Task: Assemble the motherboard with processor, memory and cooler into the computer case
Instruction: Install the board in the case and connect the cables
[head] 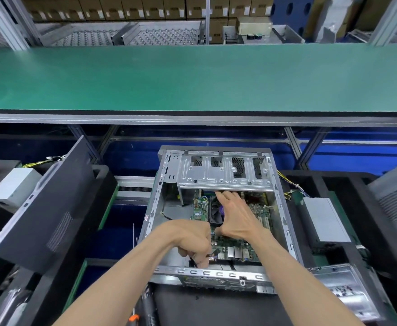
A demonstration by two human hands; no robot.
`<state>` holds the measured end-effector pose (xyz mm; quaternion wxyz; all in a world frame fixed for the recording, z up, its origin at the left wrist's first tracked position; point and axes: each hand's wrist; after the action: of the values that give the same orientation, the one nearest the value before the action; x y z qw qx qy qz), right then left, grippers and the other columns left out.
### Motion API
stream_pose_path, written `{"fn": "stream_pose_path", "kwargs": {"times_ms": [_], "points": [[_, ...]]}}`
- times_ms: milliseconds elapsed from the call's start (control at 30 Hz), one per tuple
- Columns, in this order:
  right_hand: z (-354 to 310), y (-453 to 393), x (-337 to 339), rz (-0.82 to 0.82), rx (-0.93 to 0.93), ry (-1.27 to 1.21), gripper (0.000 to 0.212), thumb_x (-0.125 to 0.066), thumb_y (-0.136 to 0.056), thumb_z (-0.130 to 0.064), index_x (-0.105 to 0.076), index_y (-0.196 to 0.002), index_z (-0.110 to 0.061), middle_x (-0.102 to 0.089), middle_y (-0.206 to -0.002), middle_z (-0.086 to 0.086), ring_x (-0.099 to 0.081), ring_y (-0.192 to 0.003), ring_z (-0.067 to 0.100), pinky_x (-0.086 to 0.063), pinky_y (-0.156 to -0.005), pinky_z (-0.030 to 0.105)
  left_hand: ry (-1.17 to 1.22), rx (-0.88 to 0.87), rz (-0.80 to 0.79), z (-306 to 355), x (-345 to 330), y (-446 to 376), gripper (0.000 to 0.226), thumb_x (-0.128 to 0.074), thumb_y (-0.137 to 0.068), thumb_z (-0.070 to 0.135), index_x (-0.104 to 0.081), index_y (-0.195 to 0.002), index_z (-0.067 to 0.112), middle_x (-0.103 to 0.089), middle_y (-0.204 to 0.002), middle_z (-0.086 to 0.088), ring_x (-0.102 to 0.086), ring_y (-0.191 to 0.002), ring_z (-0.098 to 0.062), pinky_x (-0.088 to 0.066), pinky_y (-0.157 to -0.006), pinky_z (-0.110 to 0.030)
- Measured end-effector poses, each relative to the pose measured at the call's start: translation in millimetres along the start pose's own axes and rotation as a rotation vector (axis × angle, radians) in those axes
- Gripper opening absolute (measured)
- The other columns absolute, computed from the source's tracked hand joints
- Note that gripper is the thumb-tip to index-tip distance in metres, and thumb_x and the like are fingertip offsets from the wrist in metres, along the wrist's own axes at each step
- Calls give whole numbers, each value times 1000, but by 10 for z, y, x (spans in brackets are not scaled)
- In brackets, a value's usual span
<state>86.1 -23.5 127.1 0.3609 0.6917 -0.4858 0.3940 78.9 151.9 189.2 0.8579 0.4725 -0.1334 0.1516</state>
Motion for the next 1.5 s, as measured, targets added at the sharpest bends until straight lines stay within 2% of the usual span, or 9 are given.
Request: {"fn": "stream_pose_path", "kwargs": {"times_ms": [233,533,800,900,1000,1067,1200,1400,1500], "points": [[49,-16,-18,23,-2,-7,108,-77,-60,-41,-31,-154,-13,-48,-131,1,-41,-117,23,-41,-102,44,148,-66,18,-1,-18,0,24,-53,-65,-6,-71,-58,8,-53,-64,-13,-27,-48,-16,-22,-46,-23],[-17,-46,-19,26,-6,31,107,-80,-62,-41,-32,-154,-12,-48,-133,3,-41,-117,23,-42,-100,45,252,-96,-83,-58,12,32,16,-56,-72,-11,-70,-74,-5,-38,-45,-2,-21,-42,-13,-17,-45,-20],[-64,-62,-105,-15,63,60,82,-60,-88,-16,-22,-160,-11,-46,-141,8,-38,-121,24,-43,-101,45,450,-302,267,-63,-201,-274,30,-61,-78,1,-82,-89,19,-43,-50,1,-26,-46,-15,-27,-46,-22],[-38,-87,-115,-39,52,77,97,-73,-79,-27,-21,-160,-10,-45,-143,6,-38,-124,25,-41,-104,40,540,-376,329,-190,-175,-197,26,-59,-81,7,-81,-91,17,-46,-44,9,-26,-40,-12,-26,-41,-20],[-32,-71,-132,-51,51,83,124,-84,-61,-46,-19,-160,-11,-43,-142,3,-36,-126,24,-43,-105,44,819,-170,699,-362,-37,-172,27,-47,-90,3,-73,-90,7,-44,-51,6,-29,-39,-11,-26,-41,-23],[-28,-59,-144,-24,55,83,126,-83,-59,-50,-18,-161,-13,-43,-142,2,-35,-127,23,-44,-106,49,540,63,920,-438,14,-218,24,-42,-93,5,-64,-100,12,-56,-72,4,-49,-51,-9,-37,-45,-23],[-24,-39,-131,-35,42,69,125,-82,-60,-49,-17,-161,-13,-41,-147,4,-33,-134,26,-41,-111,55,-68,288,721,-497,15,-333,41,-41,-94,1,-47,-134,10,-60,-121,-16,-62,-104,-30,-50,-79,-34],[-21,-20,-109,-27,44,56,123,-85,-61,-47,-21,-160,-12,-43,-142,2,-33,-132,26,-43,-108,52,-503,385,413,-531,4,-504,43,-48,-94,-5,-47,-137,1,-58,-134,-17,-58,-122,-30,-50,-90,-32],[-20,-18,-105,-26,45,56,124,-85,-61,-47,-20,-160,-11,-43,-142,2,-34,-131,25,-44,-107,52,-551,445,506,-525,9,-488,34,-51,-96,1,-55,-130,3,-57,-134,-15,-58,-123,-29,-51,-93,-32]]}}
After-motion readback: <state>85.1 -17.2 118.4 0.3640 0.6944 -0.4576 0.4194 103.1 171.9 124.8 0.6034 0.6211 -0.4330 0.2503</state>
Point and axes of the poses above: each hand's wrist, its own y-axis away from the middle knuckle, its own x-axis out of the back of the hand, z = x × y
